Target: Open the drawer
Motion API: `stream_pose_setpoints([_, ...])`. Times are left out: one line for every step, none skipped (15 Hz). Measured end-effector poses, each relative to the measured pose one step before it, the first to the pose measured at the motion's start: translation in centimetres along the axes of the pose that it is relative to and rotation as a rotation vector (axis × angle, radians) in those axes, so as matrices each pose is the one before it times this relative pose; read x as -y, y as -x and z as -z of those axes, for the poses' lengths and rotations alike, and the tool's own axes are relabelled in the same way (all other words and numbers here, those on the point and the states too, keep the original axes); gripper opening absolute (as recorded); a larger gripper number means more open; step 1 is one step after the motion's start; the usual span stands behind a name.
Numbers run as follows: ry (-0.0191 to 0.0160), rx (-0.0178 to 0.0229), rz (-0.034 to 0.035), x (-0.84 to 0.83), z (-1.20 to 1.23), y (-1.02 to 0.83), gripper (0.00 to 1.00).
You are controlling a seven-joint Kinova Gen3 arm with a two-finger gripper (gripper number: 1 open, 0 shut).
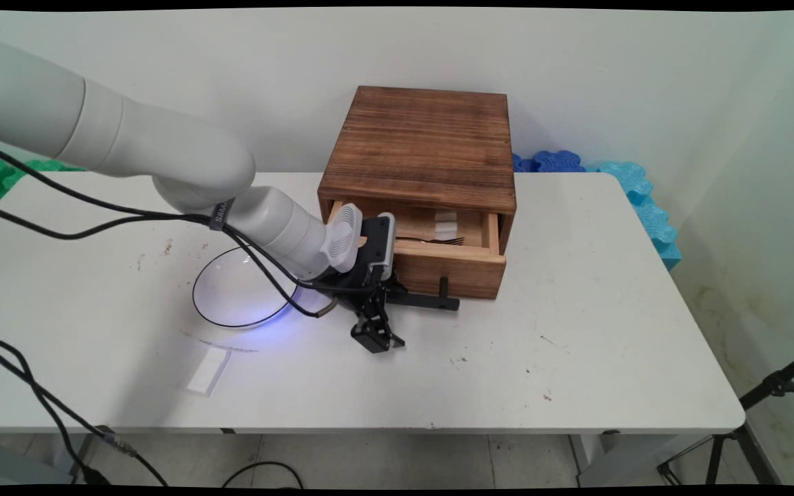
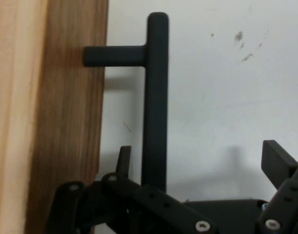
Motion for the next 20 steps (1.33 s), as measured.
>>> stream_pose_setpoints([0.00187, -0.00077, 0.0015, -0.143, 0.107, 0.005, 1.0])
stream_pose_setpoints([0.002, -0.00043, 0.00199, -0.153, 0.105, 0.006, 1.0])
stream_pose_setpoints([0.00202, -0.00052, 0.00281, -0.184, 0.127, 0.003, 1.0])
stream_pose_setpoints([0.00208, -0.00013, 0.00255, -0.17, 0.105, 0.014, 1.0])
stream_pose_setpoints([0.0025, -0.00024, 0.0031, -0.221, 0.122, 0.013, 1.0])
stream_pose_setpoints([0.00268, -0.00013, 0.00276, -0.218, 0.101, 0.001, 1.0])
stream_pose_setpoints([0.00219, -0.00015, 0.00354, -0.236, 0.111, 0.023, 1.0])
stream_pose_setpoints([0.00221, -0.00041, 0.00264, -0.217, 0.085, 0.0, 1.0])
stream_pose_setpoints([0.00283, -0.0004, 0.00299, -0.26, 0.084, -0.005, 1.0])
stream_pose_setpoints([0.00225, -0.00031, 0.00249, -0.223, 0.073, 0.0, 1.0])
stream_pose_setpoints([0.00154, -0.00021, 0.0019, -0.163, 0.05, 0.004, 1.0])
stream_pose_setpoints([0.00219, -0.00026, 0.00229, -0.239, 0.071, 0.006, 1.0])
stream_pose_setpoints([0.00138, -0.00021, 0.00148, -0.168, 0.048, 0.002, 1.0])
stream_pose_setpoints([0.00257, -0.00033, 0.00235, -0.289, 0.08, 0.005, 1.0])
stream_pose_setpoints([0.00204, -0.00021, 0.00178, -0.253, 0.072, 0.009, 1.0])
stream_pose_setpoints([0.00273, -0.00021, 0.00162, -0.308, 0.083, 0.018, 1.0])
stream_pose_setpoints([0.00249, -0.00002, 0.00135, -0.296, 0.083, 0.025, 1.0])
stream_pose_setpoints([0.00216, -0.00013, 0.00103, -0.273, 0.081, 0.032, 1.0])
stream_pose_setpoints([0.00242, -0.00021, 0.00091, -0.319, 0.098, 0.035, 1.0])
stream_pose_setpoints([0.00276, -0.00005, 0.00076, -0.328, 0.097, 0.037, 1.0])
